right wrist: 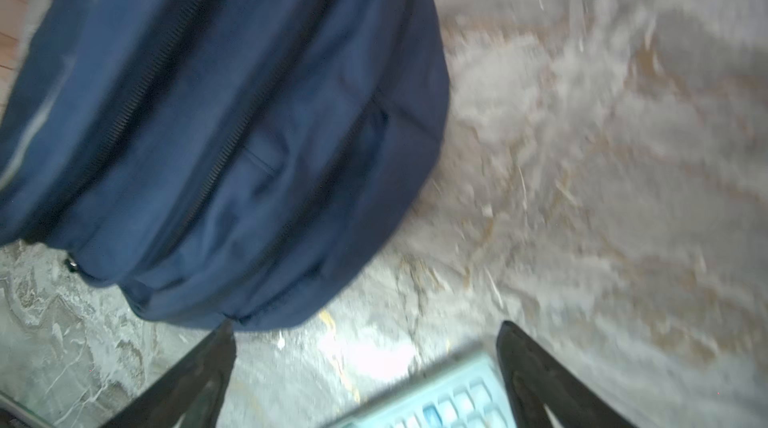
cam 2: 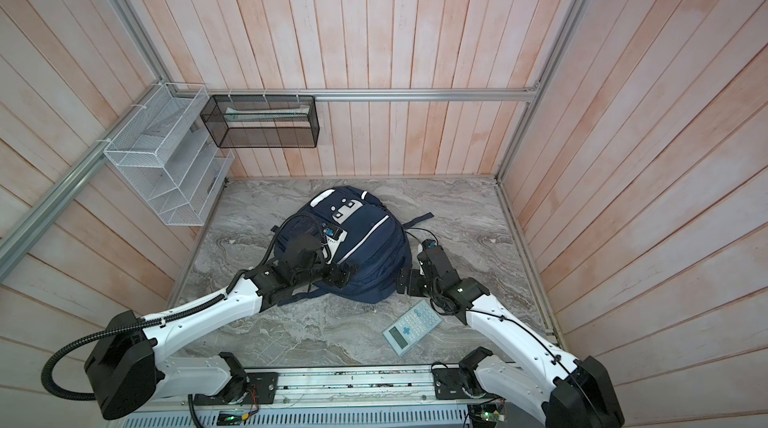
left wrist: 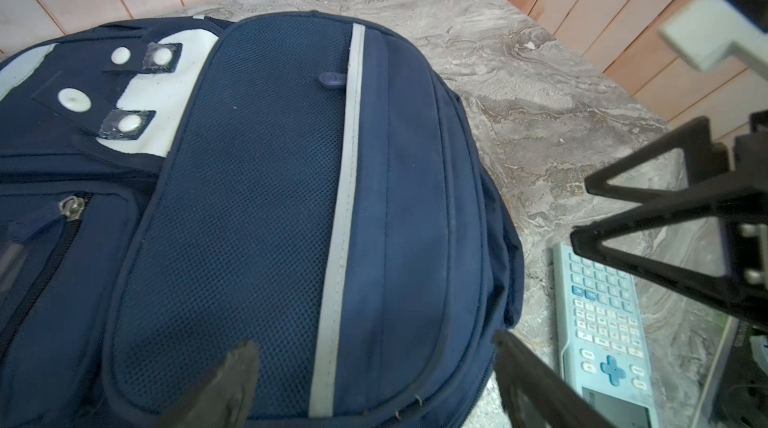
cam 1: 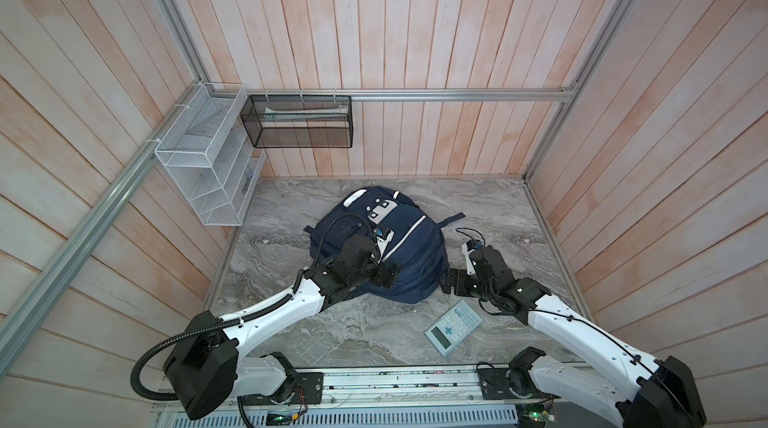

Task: Pack the student bag
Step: 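Release the bag and lower the right gripper onto the pale blue calculator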

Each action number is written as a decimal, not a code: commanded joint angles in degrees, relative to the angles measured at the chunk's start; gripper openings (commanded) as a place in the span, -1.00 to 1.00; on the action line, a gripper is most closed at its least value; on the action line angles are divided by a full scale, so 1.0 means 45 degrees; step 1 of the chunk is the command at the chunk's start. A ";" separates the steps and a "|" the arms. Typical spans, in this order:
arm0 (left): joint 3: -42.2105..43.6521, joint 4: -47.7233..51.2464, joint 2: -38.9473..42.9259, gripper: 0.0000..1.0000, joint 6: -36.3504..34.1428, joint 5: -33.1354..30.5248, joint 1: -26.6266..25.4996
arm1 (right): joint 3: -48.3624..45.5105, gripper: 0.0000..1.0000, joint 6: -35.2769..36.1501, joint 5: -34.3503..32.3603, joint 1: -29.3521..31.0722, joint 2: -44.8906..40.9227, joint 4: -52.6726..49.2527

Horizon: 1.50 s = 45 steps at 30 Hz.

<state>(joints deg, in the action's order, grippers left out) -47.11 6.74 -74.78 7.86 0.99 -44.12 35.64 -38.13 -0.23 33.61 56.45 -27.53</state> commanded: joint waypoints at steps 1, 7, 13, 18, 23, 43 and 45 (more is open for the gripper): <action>-0.0171 -0.0196 0.0178 0.82 -0.0229 -0.0781 -0.0137 | 0.0414 0.96 -0.2997 -0.0502 0.0322 -0.0753 -0.3686; 0.0403 -0.0672 0.0952 0.81 -0.0200 -0.1205 -0.0137 | -0.0954 0.96 -0.2405 0.1755 -0.1271 -0.2478 -0.2555; 0.0595 -0.0571 0.1349 0.80 0.0172 -0.1517 -0.0137 | -0.0838 0.96 -0.5216 0.1134 -0.0390 -0.2415 -0.4144; 0.0625 -0.0621 0.1166 0.80 0.0403 -0.1433 -0.0138 | -0.1577 0.96 -0.6833 0.1884 0.0238 -0.2053 -0.3561; 0.0734 -0.0749 0.1280 0.79 0.0461 -0.1334 -0.0137 | -0.2721 0.96 -0.7814 0.2257 0.0574 -0.1703 -0.2246; 0.1127 -0.0679 0.1229 0.79 0.0609 -0.2262 -0.0098 | 0.2270 0.96 -0.5518 -0.2890 0.4265 0.8035 -0.3985; 0.1125 -0.0677 0.1177 0.79 0.0593 -0.2340 -0.0098 | 0.2555 0.96 -0.5791 -0.3132 0.4829 0.8976 -0.4272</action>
<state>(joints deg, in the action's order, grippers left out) -42.83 4.25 -69.52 9.96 -7.31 -44.69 48.27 -64.38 -9.41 52.40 90.24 -40.27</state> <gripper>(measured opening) 0.897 0.981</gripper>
